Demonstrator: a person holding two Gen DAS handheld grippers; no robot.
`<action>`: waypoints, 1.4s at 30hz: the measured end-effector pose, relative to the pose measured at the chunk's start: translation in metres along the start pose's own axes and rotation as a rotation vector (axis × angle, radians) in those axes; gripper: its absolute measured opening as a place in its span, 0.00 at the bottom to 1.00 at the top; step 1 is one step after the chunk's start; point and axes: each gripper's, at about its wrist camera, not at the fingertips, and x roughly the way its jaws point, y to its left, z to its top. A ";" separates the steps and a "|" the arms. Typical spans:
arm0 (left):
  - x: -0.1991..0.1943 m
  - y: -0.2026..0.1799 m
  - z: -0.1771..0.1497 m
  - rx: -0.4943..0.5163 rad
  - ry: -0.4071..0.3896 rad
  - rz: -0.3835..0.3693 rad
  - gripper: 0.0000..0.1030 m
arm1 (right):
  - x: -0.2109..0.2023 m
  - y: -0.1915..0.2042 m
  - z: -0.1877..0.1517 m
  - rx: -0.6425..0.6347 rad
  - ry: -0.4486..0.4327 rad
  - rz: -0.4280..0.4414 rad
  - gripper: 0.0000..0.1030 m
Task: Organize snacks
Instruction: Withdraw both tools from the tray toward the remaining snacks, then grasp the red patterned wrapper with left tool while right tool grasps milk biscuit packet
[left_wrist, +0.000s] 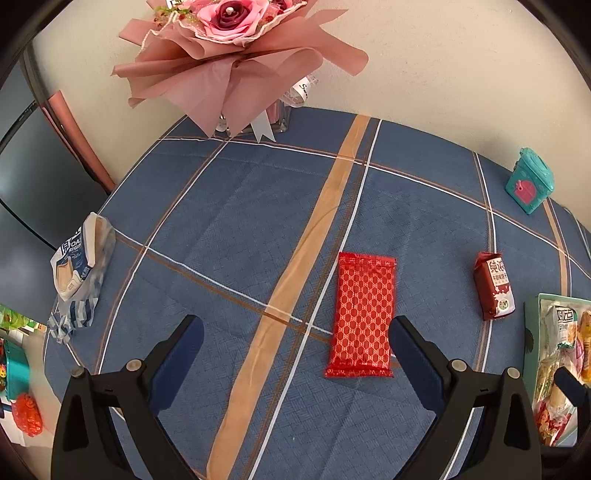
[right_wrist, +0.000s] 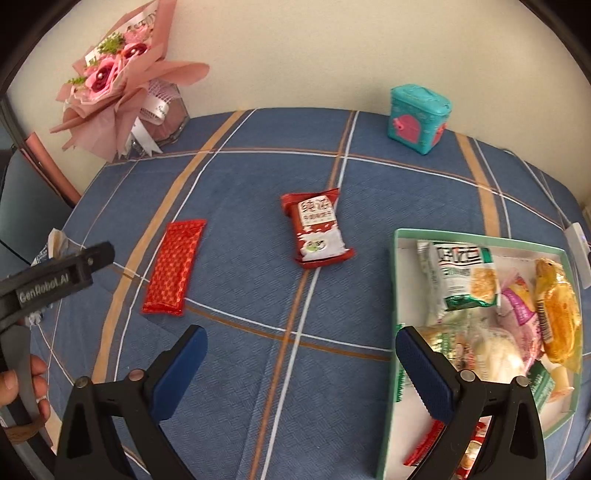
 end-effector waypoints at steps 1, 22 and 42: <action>0.002 -0.001 0.002 0.006 0.002 0.004 0.97 | 0.002 0.001 0.001 -0.004 0.001 0.000 1.00; 0.034 0.013 0.017 -0.065 0.038 -0.049 0.97 | 0.024 0.010 0.068 -0.017 -0.031 0.044 1.00; 0.075 -0.022 -0.003 -0.068 0.123 -0.177 0.97 | 0.088 0.003 0.090 -0.058 0.092 -0.105 0.68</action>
